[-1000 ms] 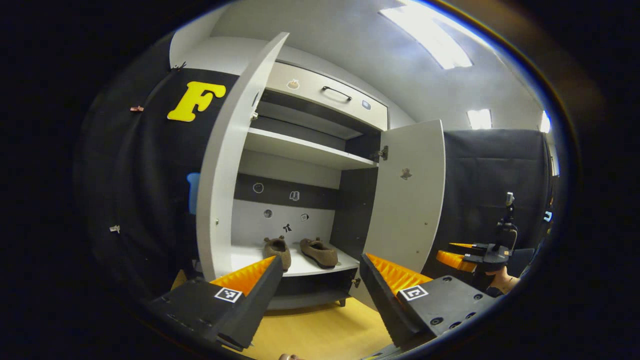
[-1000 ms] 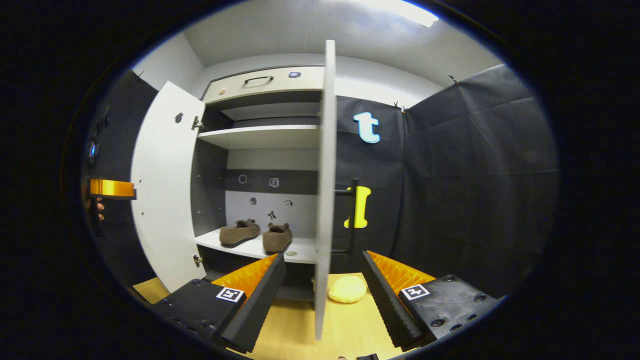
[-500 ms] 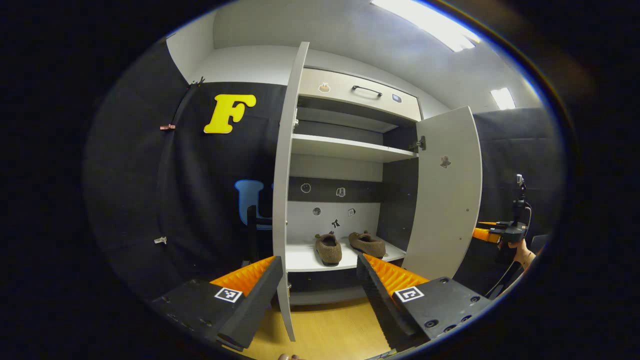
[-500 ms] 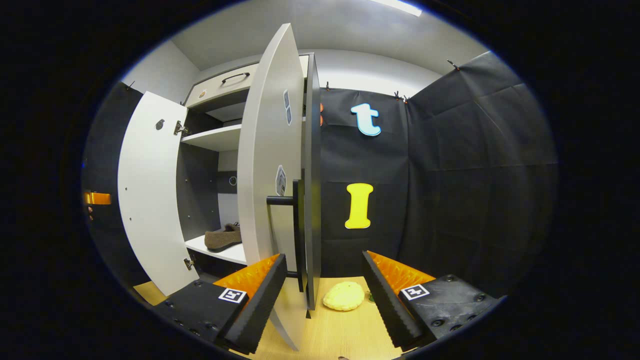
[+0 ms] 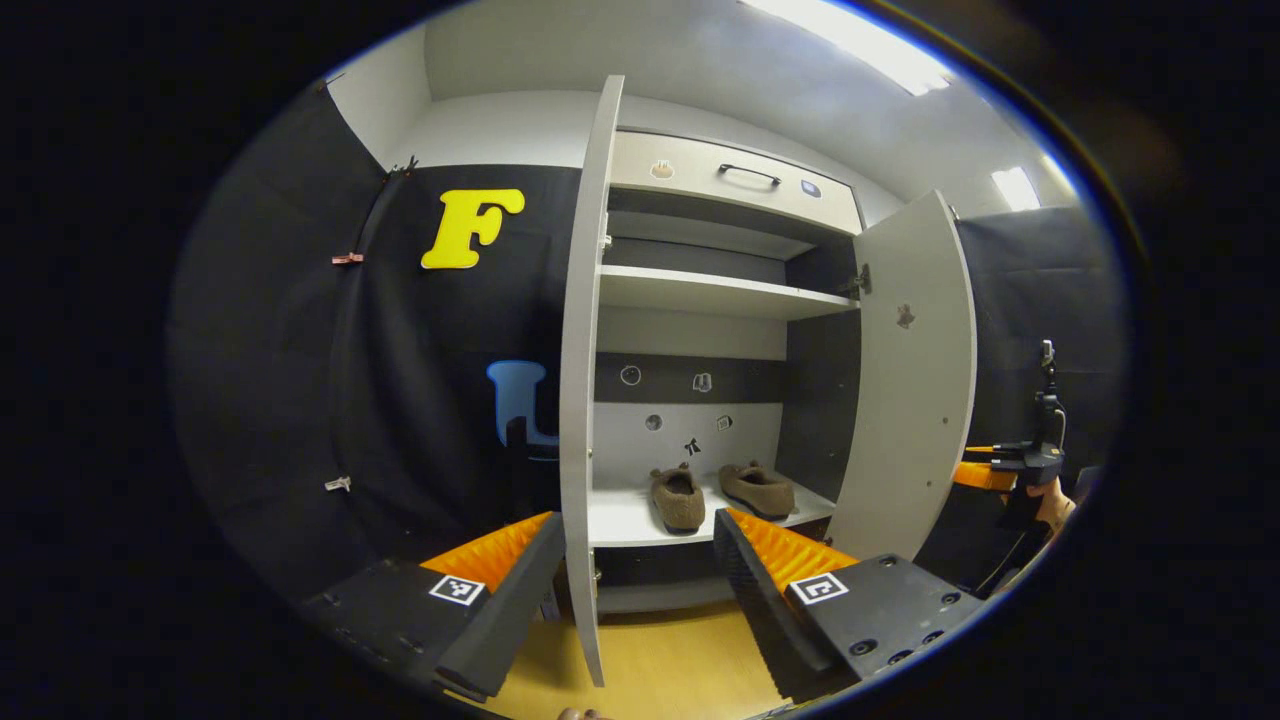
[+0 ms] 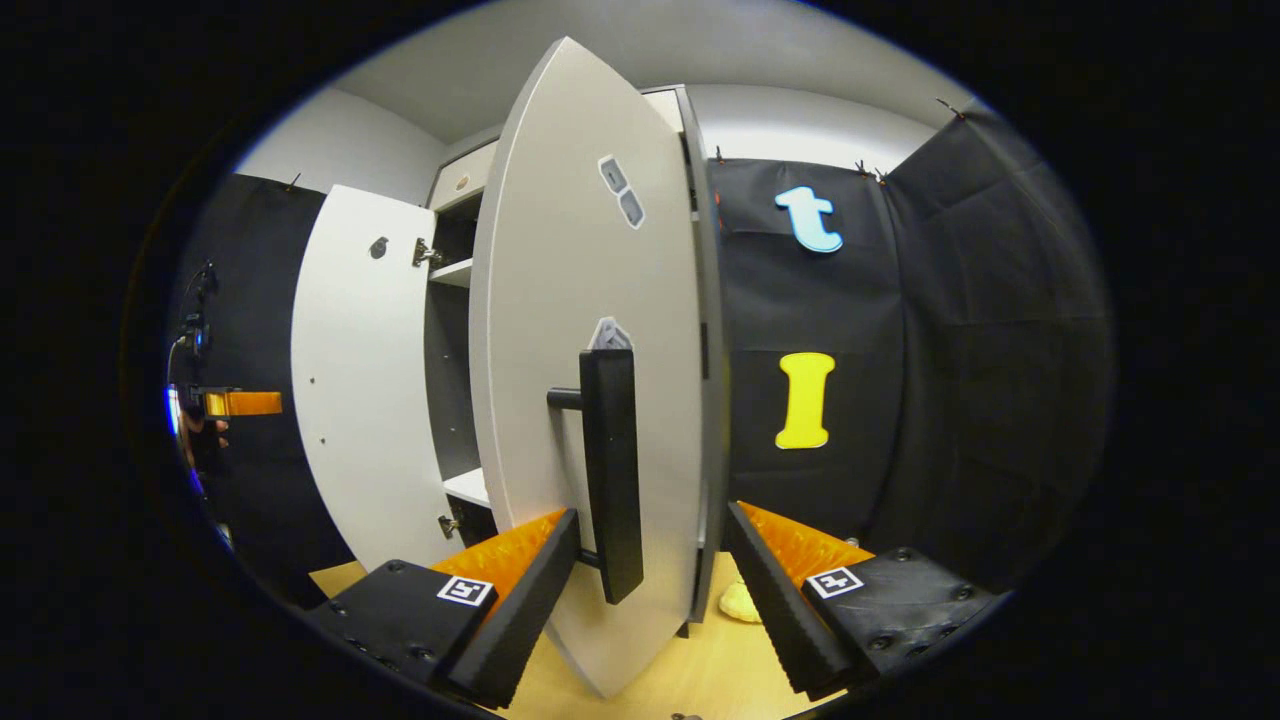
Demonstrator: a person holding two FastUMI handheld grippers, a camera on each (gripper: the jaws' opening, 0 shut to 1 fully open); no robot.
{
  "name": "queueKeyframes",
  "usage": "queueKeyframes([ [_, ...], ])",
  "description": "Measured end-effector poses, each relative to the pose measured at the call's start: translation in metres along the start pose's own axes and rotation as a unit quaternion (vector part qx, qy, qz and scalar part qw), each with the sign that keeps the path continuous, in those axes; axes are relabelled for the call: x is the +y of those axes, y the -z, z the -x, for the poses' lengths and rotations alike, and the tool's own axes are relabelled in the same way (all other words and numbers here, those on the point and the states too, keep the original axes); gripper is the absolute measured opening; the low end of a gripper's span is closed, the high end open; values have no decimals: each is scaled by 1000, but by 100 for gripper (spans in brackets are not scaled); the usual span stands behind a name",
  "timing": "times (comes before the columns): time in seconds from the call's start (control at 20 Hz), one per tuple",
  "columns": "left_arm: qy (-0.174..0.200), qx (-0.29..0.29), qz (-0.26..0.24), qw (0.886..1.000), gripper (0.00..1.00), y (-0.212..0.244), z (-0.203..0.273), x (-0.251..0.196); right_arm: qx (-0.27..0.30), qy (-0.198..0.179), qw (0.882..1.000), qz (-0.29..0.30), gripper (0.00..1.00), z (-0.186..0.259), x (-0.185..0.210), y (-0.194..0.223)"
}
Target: Grab one shoe with the right hand and put it into the shoe cabinet, grab the other shoe with the left hand and put it into the shoe cabinet; then close the right door with the right hand and the left door with the left hand.
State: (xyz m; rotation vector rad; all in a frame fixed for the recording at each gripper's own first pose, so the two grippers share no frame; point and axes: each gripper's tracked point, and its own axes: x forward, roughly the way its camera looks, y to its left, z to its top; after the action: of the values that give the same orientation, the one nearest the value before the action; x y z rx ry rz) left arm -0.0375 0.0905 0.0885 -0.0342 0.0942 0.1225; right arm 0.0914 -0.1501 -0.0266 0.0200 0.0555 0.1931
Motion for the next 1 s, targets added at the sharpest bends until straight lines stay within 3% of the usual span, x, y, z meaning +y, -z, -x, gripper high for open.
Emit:
queueKeyframes([
  [0.35,-29,20,13,999,95,16,10,24,11,-57,998,-13,98,-61,61,6],
  [0.5,-49,24,17,998,95,24,26,42,12,-64,998,2,99,-90,86,10],
  [0.75,-85,30,-8,996,95,34,27,80,-5,-20,998,62,96,-129,105,9],
  [0.9,-85,34,-14,996,95,39,20,85,-13,8,996,90,96,-136,107,9],
  [1.0,-74,28,-6,997,95,37,2,94,-12,0,996,93,96,-129,116,10],
])
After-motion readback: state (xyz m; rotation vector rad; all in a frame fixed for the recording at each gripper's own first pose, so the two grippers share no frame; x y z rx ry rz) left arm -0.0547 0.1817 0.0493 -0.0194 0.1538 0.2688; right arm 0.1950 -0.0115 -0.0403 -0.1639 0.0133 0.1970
